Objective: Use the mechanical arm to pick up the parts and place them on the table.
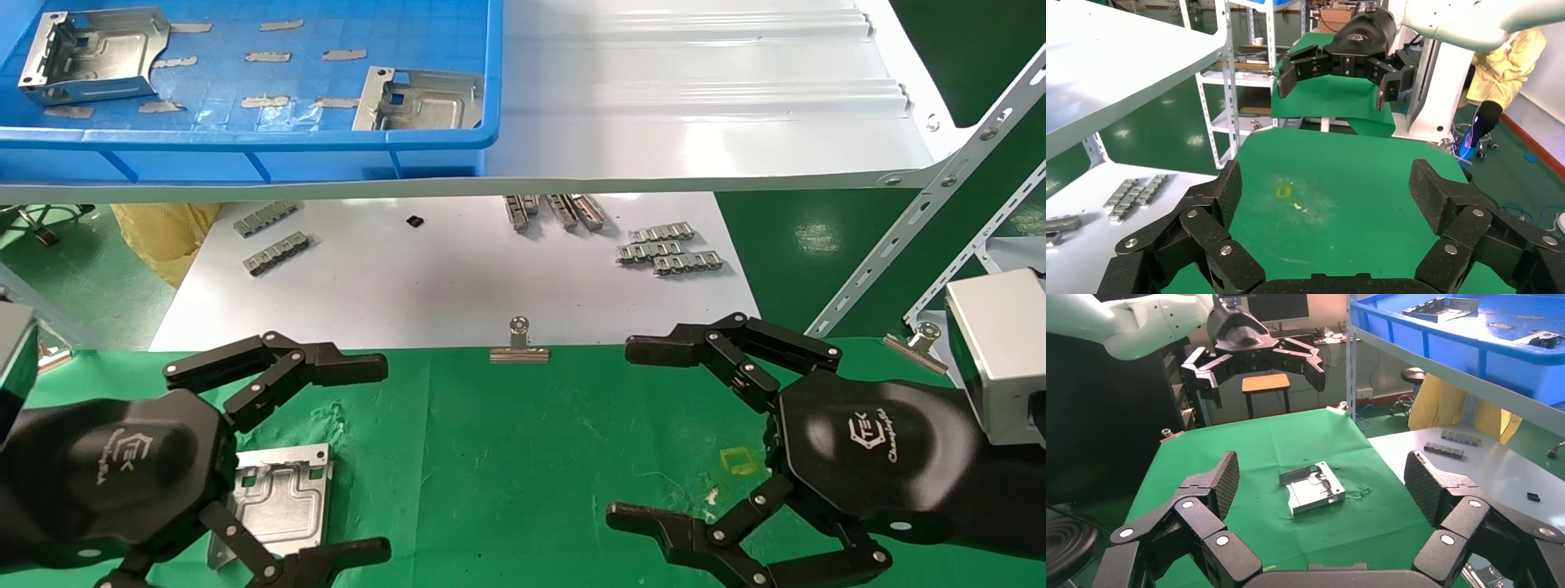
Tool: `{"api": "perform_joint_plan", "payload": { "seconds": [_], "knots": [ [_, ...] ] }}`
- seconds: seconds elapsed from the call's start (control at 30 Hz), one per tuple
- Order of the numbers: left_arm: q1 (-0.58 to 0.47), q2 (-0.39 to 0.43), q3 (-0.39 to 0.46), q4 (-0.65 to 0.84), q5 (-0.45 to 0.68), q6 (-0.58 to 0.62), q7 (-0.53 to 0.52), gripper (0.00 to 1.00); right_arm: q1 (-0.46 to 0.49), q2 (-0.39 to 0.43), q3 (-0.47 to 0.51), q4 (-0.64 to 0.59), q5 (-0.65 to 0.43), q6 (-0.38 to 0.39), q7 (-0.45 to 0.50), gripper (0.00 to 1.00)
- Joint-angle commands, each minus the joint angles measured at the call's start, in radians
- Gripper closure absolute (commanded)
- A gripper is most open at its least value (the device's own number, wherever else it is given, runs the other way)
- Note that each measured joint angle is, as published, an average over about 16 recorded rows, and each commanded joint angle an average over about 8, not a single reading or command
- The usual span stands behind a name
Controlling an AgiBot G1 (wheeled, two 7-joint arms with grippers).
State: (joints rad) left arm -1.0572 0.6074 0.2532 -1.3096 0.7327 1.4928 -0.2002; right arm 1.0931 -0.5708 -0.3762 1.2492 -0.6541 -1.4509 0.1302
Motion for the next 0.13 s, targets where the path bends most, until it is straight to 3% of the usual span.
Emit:
{"api": "perform_joint_plan", "payload": {
  "seconds": [0.03,0.13],
  "knots": [
    [0.000,0.000,0.000,0.000,0.001,-0.001,0.001,0.00,0.000,0.000,0.000,0.000,0.000,0.000,0.000,0.00],
    [-0.002,0.000,0.003,0.004,0.001,-0.001,0.003,0.00,0.000,0.000,0.000,0.000,0.000,0.000,0.000,0.00]
  ]
}}
